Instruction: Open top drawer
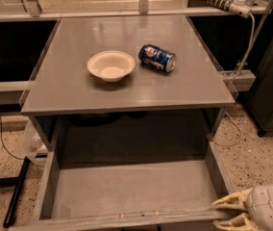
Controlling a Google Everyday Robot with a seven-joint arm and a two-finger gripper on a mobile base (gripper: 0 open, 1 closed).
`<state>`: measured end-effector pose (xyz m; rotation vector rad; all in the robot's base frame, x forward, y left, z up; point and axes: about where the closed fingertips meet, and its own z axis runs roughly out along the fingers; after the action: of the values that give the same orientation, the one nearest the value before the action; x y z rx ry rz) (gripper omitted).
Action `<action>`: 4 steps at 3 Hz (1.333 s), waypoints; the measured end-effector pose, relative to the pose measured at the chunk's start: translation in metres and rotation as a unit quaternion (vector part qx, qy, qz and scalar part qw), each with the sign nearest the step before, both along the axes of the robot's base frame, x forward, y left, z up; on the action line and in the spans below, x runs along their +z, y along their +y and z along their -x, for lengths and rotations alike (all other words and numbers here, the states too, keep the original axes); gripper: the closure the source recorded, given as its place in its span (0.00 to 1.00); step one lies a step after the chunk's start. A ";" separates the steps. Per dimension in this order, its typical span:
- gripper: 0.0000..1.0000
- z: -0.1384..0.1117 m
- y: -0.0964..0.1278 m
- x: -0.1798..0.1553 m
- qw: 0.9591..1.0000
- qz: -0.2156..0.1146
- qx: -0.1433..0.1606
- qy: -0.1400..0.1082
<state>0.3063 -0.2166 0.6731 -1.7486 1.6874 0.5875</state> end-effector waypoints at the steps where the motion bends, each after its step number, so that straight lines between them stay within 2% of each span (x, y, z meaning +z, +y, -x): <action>1: 0.52 0.000 0.000 0.000 1.000 0.000 0.000 0.000; 3: 0.06 0.000 0.000 0.000 1.000 0.000 0.000 0.000; 4: 0.00 0.000 0.000 0.000 1.000 0.000 0.000 0.000</action>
Offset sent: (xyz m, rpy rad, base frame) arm 0.0000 0.0000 0.0000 0.0000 0.0000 0.0000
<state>0.3063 -0.2166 0.6731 -1.7488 1.6873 0.5875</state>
